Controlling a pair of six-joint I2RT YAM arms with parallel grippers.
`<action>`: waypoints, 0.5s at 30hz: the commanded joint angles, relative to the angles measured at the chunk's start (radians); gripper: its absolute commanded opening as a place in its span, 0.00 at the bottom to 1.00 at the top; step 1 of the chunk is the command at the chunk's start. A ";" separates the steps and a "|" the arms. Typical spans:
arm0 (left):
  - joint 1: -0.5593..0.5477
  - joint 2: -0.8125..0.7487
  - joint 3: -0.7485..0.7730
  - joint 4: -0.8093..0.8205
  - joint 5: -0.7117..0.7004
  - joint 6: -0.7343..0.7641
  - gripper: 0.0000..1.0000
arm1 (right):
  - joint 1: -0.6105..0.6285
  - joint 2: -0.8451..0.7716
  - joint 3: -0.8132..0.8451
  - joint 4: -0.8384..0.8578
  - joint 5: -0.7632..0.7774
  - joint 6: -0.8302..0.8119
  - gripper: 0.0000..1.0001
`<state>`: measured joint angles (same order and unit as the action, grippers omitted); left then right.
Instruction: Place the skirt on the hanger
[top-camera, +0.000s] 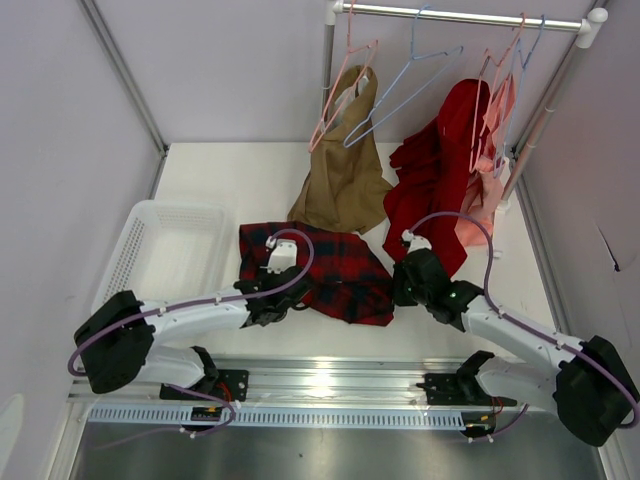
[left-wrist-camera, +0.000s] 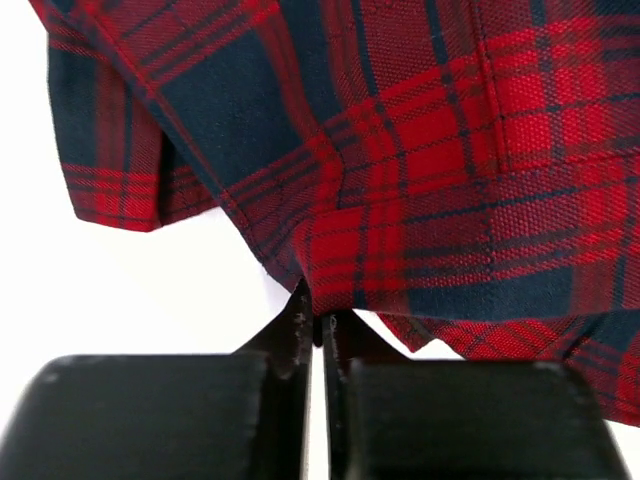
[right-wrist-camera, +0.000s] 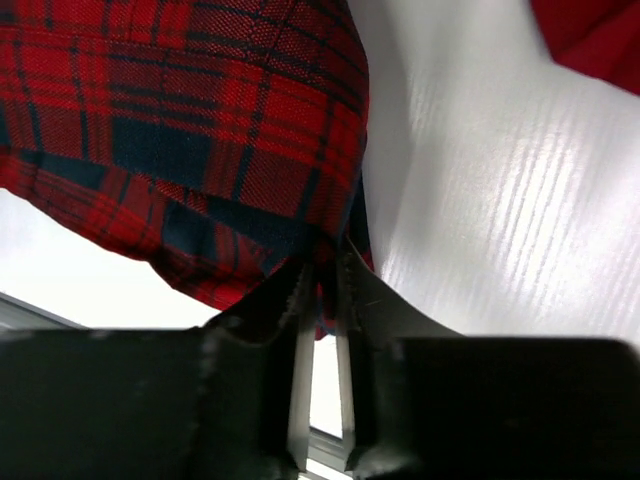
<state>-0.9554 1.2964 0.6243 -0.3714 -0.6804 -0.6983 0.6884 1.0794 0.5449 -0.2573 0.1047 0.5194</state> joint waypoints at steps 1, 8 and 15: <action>0.009 -0.012 0.070 -0.011 -0.084 0.026 0.00 | -0.023 -0.061 0.049 -0.028 0.016 -0.018 0.10; 0.009 -0.100 0.176 -0.106 -0.068 0.111 0.00 | -0.052 -0.122 0.151 -0.121 0.013 -0.038 0.00; 0.009 -0.223 0.412 -0.325 0.002 0.184 0.00 | -0.101 -0.161 0.374 -0.262 0.047 -0.073 0.00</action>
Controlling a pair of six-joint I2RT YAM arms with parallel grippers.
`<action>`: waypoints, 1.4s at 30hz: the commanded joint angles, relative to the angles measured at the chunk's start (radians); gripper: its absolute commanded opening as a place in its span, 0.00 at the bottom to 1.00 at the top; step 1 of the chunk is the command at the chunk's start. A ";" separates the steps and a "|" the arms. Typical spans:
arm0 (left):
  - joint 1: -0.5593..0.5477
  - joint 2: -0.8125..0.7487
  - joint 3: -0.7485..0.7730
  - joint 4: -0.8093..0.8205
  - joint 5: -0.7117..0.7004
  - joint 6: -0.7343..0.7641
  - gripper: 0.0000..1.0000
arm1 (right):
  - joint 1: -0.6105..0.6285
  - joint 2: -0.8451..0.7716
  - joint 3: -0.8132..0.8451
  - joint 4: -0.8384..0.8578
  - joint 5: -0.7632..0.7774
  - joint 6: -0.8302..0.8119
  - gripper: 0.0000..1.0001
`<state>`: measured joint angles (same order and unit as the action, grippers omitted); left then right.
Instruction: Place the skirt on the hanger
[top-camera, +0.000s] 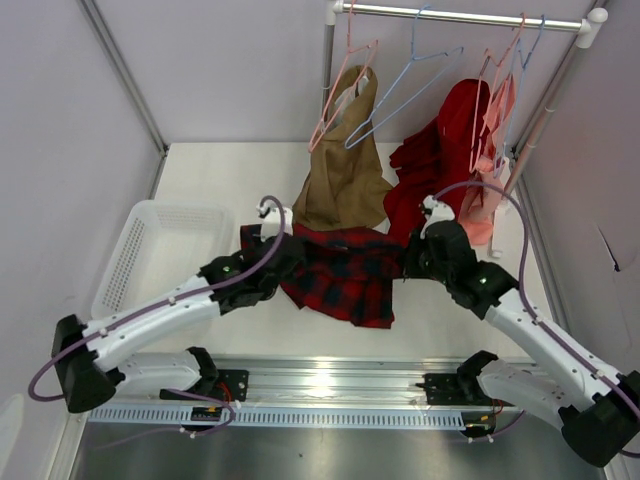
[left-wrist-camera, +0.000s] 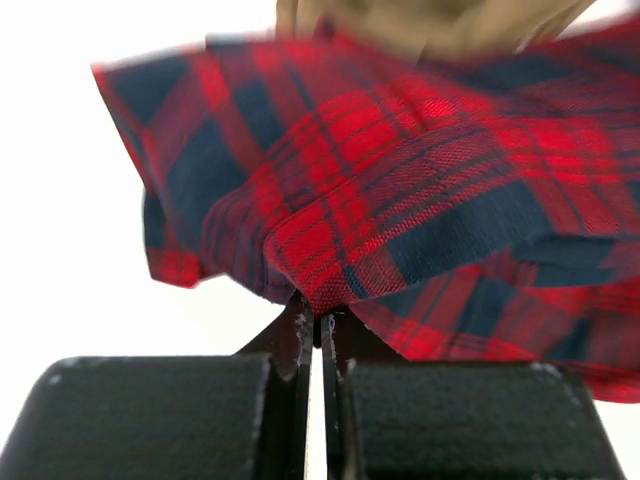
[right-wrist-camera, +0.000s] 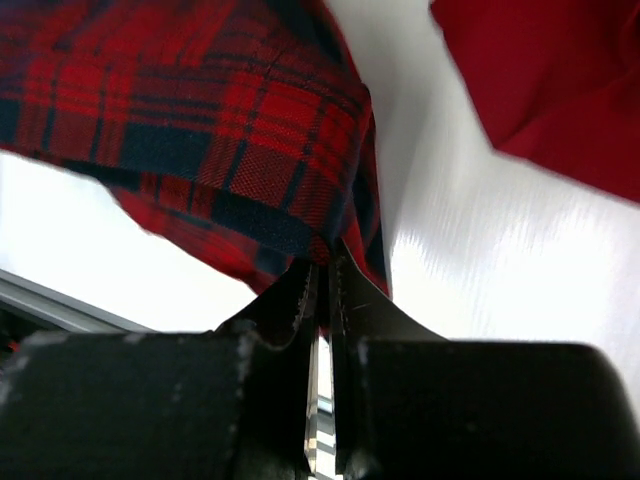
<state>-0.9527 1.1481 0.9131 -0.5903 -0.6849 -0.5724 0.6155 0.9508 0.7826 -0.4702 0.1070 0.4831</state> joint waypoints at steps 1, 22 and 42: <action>0.006 -0.094 0.150 -0.132 0.015 0.068 0.00 | -0.033 -0.027 0.170 -0.064 0.048 -0.043 0.00; 0.143 -0.171 0.375 -0.241 0.315 0.088 0.00 | -0.050 0.025 0.549 -0.274 -0.013 -0.066 0.00; 0.143 -0.251 -0.365 0.144 0.596 -0.142 0.00 | 0.101 -0.192 -0.210 -0.076 -0.023 0.172 0.49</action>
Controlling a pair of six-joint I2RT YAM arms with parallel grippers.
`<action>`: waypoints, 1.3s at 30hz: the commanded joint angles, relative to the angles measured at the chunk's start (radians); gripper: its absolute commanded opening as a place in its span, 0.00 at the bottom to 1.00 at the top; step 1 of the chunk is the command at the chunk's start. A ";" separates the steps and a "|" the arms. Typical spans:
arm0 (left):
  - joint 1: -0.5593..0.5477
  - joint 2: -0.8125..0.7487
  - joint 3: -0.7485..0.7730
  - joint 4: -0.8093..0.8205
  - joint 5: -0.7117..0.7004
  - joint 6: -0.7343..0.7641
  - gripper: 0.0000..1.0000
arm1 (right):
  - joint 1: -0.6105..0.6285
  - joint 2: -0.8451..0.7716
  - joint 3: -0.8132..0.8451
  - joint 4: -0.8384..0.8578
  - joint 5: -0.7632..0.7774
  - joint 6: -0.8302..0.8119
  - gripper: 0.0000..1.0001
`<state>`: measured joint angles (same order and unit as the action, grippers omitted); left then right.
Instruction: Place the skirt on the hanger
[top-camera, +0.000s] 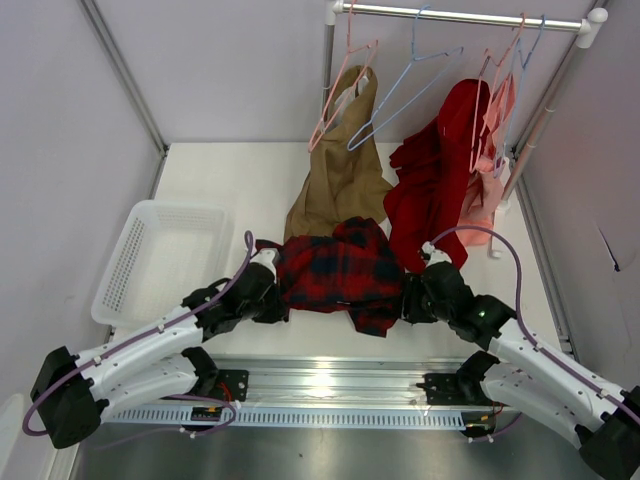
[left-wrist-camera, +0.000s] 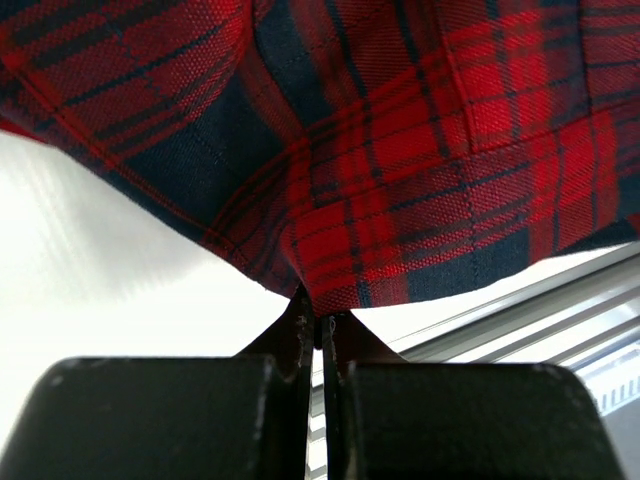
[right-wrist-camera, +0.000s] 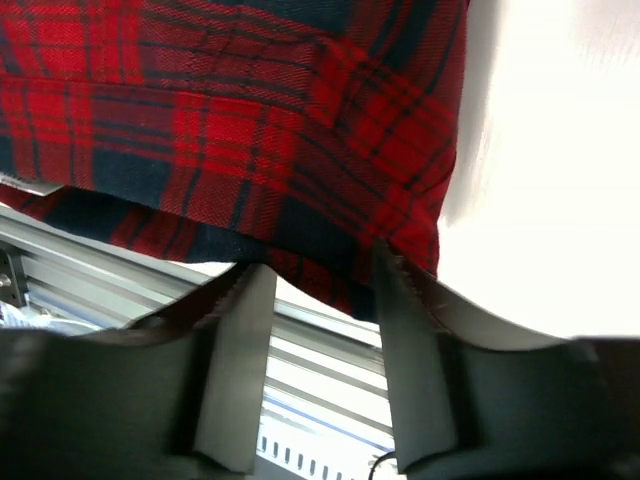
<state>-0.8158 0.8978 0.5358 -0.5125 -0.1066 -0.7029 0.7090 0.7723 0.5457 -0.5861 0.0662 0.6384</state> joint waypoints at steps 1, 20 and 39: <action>0.006 -0.003 0.019 0.066 0.019 -0.006 0.00 | 0.009 -0.016 0.039 0.034 0.017 0.020 0.52; 0.004 0.018 0.131 0.012 0.036 0.045 0.00 | 0.018 -0.189 0.000 -0.158 0.139 0.241 0.73; 0.003 0.010 0.150 -0.020 0.027 0.045 0.00 | 0.018 -0.383 -0.052 -0.161 0.176 0.322 0.72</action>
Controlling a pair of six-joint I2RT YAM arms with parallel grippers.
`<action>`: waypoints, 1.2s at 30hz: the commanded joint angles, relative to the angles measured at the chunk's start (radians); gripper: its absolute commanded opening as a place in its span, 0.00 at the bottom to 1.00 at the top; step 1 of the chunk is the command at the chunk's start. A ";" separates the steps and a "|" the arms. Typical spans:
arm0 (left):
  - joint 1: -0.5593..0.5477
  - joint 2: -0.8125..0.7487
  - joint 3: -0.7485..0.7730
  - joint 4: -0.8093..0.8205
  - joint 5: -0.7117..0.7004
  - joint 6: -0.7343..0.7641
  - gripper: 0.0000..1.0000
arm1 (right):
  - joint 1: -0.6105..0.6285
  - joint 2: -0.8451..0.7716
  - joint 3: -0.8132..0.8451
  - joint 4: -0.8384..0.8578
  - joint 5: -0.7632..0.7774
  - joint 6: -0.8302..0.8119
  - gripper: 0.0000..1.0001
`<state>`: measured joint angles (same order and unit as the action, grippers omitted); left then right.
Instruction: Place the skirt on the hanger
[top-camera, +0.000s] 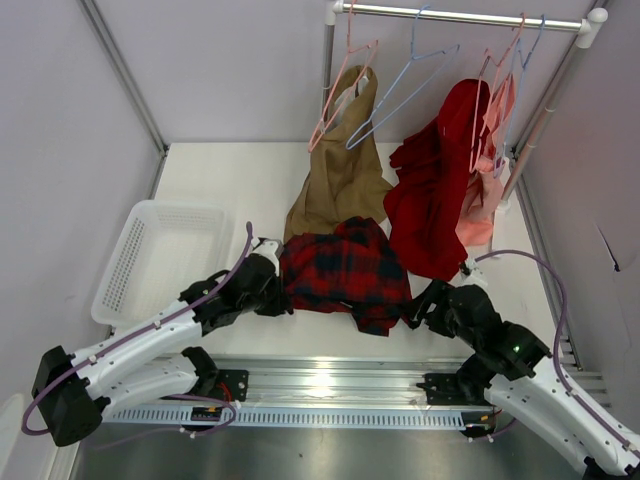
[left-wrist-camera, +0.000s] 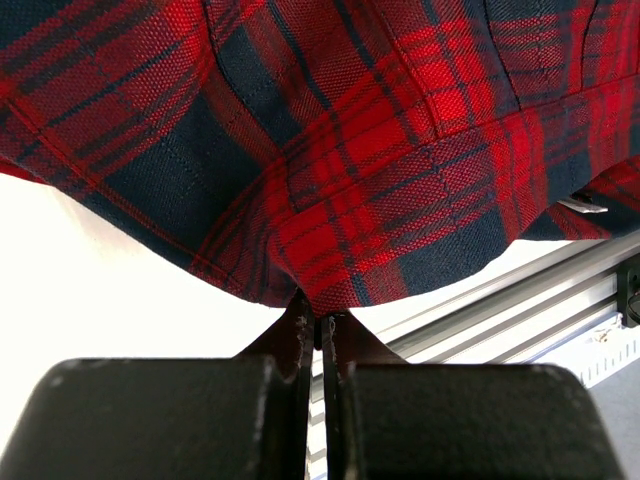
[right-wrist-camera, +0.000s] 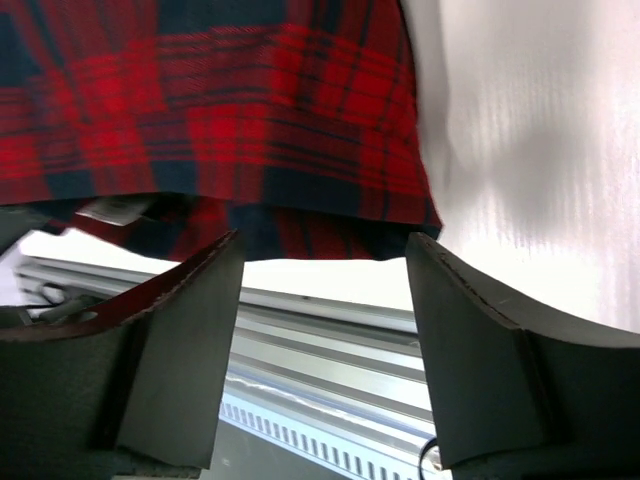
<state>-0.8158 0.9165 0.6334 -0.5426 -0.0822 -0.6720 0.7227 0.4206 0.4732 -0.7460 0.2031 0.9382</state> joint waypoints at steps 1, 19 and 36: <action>0.004 -0.008 0.051 0.009 0.002 0.014 0.00 | 0.004 -0.026 0.021 -0.016 0.045 0.028 0.73; -0.002 -0.008 0.069 -0.002 0.002 0.020 0.00 | 0.011 0.130 -0.139 0.198 -0.028 0.071 0.75; -0.002 -0.016 0.077 -0.037 0.033 0.031 0.00 | 0.011 0.057 -0.249 0.488 0.195 0.037 0.56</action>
<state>-0.8158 0.9161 0.6624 -0.5884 -0.0719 -0.6617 0.7292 0.5121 0.1936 -0.3340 0.2661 1.0122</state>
